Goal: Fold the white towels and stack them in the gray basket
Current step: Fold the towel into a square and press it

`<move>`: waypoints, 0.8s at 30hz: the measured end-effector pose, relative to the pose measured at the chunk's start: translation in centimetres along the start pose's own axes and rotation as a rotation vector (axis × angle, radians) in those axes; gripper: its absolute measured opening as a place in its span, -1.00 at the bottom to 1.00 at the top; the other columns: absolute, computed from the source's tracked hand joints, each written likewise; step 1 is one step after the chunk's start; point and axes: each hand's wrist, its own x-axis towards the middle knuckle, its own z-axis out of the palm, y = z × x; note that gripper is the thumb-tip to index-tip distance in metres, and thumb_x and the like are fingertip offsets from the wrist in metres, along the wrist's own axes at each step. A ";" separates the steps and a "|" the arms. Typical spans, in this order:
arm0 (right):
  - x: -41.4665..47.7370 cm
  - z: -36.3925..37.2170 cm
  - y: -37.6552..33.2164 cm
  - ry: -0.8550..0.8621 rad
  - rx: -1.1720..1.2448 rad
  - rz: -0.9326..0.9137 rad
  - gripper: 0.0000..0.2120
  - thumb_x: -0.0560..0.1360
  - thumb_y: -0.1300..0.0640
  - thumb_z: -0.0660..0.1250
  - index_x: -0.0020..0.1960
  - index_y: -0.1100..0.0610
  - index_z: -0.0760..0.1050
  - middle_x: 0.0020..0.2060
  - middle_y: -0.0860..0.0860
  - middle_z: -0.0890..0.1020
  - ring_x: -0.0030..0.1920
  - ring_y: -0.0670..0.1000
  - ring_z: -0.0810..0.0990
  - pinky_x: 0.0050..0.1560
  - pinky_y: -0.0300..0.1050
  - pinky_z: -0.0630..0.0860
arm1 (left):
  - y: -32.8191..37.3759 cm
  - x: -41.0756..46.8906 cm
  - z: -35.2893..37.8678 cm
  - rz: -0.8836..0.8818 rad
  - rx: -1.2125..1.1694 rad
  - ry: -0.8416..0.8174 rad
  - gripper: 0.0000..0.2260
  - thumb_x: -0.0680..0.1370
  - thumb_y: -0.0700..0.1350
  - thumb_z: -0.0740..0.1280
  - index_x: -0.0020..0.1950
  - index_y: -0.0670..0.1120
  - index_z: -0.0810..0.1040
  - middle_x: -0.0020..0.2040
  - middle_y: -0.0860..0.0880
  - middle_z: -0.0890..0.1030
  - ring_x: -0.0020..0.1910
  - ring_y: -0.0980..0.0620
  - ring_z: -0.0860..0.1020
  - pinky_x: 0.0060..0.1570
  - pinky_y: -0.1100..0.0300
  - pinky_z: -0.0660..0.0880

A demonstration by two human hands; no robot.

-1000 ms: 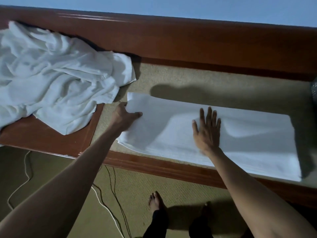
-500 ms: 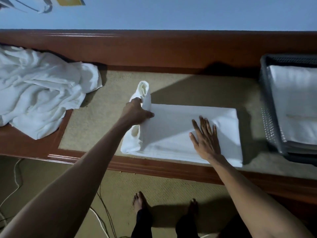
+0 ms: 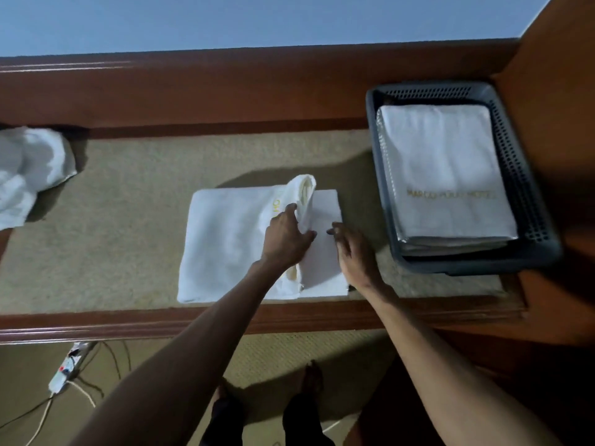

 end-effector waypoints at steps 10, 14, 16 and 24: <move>2.2 -0.5 -1.9 -0.242 0.132 0.399 -0.55 0.60 -0.24 0.28 0.09 0.15 0.60 -0.07 0.06 0.66 -0.06 0.04 0.63 -0.15 -0.13 0.40 | -1.6 0.7 -1.3 -0.022 -0.049 0.049 -0.76 0.55 -0.06 0.36 0.22 0.01 0.61 -0.14 0.09 0.66 0.02 -0.16 0.65 0.10 -0.07 0.59; 2.4 0.1 -2.4 -0.312 0.006 0.456 -0.63 0.48 -0.16 0.49 0.03 0.10 0.50 -0.22 -0.01 0.53 -0.09 0.06 0.56 -0.32 -0.19 0.35 | -3.6 0.7 -4.2 -0.053 -0.032 0.110 -0.80 0.54 -0.08 0.35 0.16 0.04 0.62 -0.17 0.10 0.65 -0.03 -0.19 0.67 0.07 -0.11 0.61; 2.7 0.2 -2.0 -0.314 0.045 0.499 -0.61 0.51 -0.08 0.48 0.14 0.19 0.52 -0.07 0.03 0.61 0.07 0.08 0.62 -0.16 -0.14 0.49 | -4.4 0.4 -5.1 -0.070 -0.018 0.131 -0.79 0.56 -0.09 0.34 0.18 0.03 0.62 -0.15 0.10 0.65 0.03 -0.16 0.65 0.08 -0.09 0.60; 2.4 -1.8 -0.2 -0.296 0.142 0.570 -0.39 0.60 -0.04 0.37 0.52 0.22 0.29 0.38 0.05 0.47 0.44 0.15 0.44 0.21 -0.07 0.41 | -8.9 -0.5 -6.6 -0.134 0.174 0.335 -0.59 0.53 -0.18 0.39 0.38 -0.13 0.50 0.30 -0.24 0.52 0.25 -0.27 0.45 0.15 -0.08 0.42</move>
